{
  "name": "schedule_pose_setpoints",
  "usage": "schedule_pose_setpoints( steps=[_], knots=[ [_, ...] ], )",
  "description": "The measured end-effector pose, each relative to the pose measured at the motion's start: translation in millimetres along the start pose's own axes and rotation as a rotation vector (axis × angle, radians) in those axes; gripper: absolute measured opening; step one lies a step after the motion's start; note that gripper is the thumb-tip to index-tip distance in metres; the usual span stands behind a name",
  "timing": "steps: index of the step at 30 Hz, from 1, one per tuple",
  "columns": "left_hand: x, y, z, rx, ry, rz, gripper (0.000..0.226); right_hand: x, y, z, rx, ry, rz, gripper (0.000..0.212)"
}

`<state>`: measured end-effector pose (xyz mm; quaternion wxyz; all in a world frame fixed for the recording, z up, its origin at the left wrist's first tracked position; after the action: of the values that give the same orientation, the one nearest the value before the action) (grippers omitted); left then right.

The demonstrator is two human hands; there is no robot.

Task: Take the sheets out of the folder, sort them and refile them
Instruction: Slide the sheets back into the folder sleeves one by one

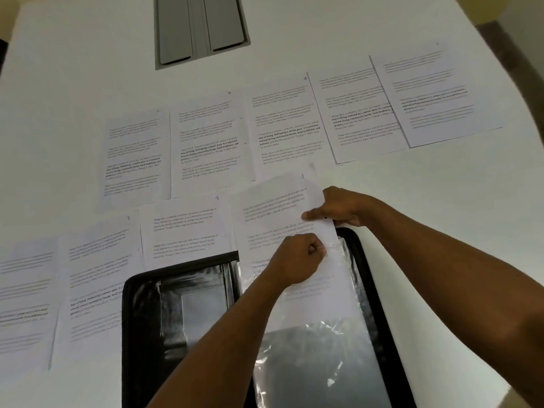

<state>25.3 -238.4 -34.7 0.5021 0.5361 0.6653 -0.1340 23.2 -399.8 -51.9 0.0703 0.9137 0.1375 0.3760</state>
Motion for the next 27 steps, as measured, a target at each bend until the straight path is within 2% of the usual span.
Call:
schedule_pose_setpoints(
  steps=[3, 6, 9, 11, 12, 15, 16, 18, 20, 21, 24, 25, 27],
  knots=[
    [-0.8, 0.9, -1.5, -0.022, -0.001, -0.011, 0.012, -2.8, 2.2, -5.5, 0.117, -0.037, -0.135, 0.047],
    [-1.2, 2.0, -5.7, -0.043, 0.002, -0.019, 0.011, -4.2, 1.0, -9.7, 0.187, -0.044, -0.154, 0.041],
    [0.4, 2.5, -7.8, -0.079, -0.007, -0.041, 0.011, -1.3, 0.7, -6.8, 0.014, 0.027, -0.015, 0.038],
    [1.4, 2.2, -8.5, -0.088, -0.018, -0.040, 0.013, 1.9, 2.4, -6.6, -0.091, 0.056, -0.054, 0.035],
    [1.2, 2.3, -8.9, -0.092, -0.021, -0.039, 0.013, 4.3, 1.7, -7.7, -0.059, 0.054, -0.145, 0.035],
    [0.4, 2.5, -9.7, -0.105, -0.052, -0.037, 0.012, 7.8, -3.9, -13.0, 0.176, -0.021, -0.417, 0.037],
    [-0.3, 2.5, -10.2, -0.109, -0.060, -0.036, 0.012, 9.2, -4.2, -14.2, 0.186, -0.025, -0.448, 0.038],
    [-1.8, 2.7, -11.2, -0.119, -0.069, -0.026, 0.012, 12.8, -1.7, -11.4, 0.057, 0.060, -0.368, 0.036],
    [-1.7, 3.3, -11.3, -0.127, -0.086, -0.017, 0.012, 17.8, -1.4, -10.9, -0.093, 0.164, -0.274, 0.020],
    [-1.6, 3.7, -11.8, -0.130, -0.091, -0.014, 0.014, 19.7, -2.5, -10.3, -0.097, 0.199, -0.325, 0.012],
    [0.5, 4.6, -13.8, -0.149, -0.110, -0.022, 0.016, 15.9, -15.4, -8.0, 0.136, 0.194, -0.633, 0.011],
    [1.0, 5.1, -14.6, -0.157, -0.115, -0.028, 0.017, 13.8, -17.1, -8.7, 0.194, 0.182, -0.668, 0.013],
    [1.9, 5.7, -15.7, -0.174, -0.127, -0.041, 0.017, 12.1, -16.0, -9.8, 0.213, 0.176, -0.651, 0.012]
  ],
)
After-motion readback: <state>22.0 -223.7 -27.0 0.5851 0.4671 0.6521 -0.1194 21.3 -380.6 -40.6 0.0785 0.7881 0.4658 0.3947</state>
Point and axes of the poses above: each hand's wrist, its own z-axis towards the middle knuckle, its own y-axis out of the back of the hand, x = y × z, the point moved 3 cm from there along z, towards the middle knuckle, and after that the axes turned 15 degrees about -z, right-handed, at the moved point
